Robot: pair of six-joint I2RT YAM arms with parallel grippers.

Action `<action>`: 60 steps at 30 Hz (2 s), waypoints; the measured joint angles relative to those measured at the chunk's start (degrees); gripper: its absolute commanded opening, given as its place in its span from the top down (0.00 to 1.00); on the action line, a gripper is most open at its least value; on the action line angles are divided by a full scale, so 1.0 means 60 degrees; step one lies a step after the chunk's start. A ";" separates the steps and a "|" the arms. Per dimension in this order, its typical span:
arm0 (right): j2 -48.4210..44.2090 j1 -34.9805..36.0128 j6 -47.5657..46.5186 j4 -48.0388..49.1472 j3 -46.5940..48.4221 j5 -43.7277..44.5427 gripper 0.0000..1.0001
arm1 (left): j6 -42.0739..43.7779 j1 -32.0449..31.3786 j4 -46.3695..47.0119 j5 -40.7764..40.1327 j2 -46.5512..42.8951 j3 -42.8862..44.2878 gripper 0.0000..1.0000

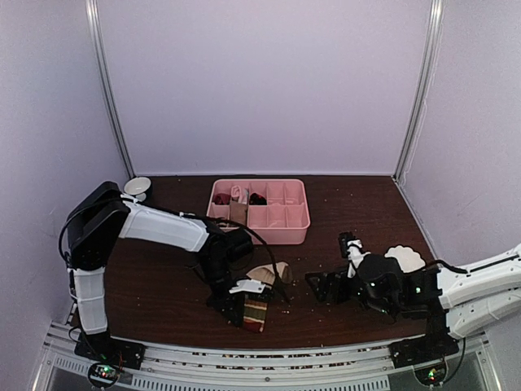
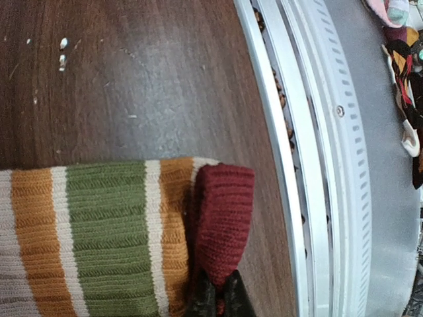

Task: Roll the socks
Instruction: Roll the sock at the center of the board.

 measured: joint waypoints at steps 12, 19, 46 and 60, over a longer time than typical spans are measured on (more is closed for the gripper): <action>0.0645 0.2703 -0.2903 0.2164 -0.1497 0.0841 0.16 | -0.0106 0.0627 -0.1282 0.1005 0.1330 0.1228 1.00; 0.4218 0.3734 -0.6011 0.2503 0.1315 0.0608 0.37 | -0.0357 0.0710 -0.2222 0.1395 0.2127 0.2091 1.00; 0.7690 0.2492 -0.8768 0.3286 0.3395 -0.1060 0.80 | 0.0138 0.0787 -0.3231 0.1800 0.2619 0.2430 1.00; 0.7614 0.1971 -0.6859 0.3515 0.3187 -0.2124 1.00 | 0.0215 0.0841 -0.2903 0.1647 0.1778 0.1719 0.49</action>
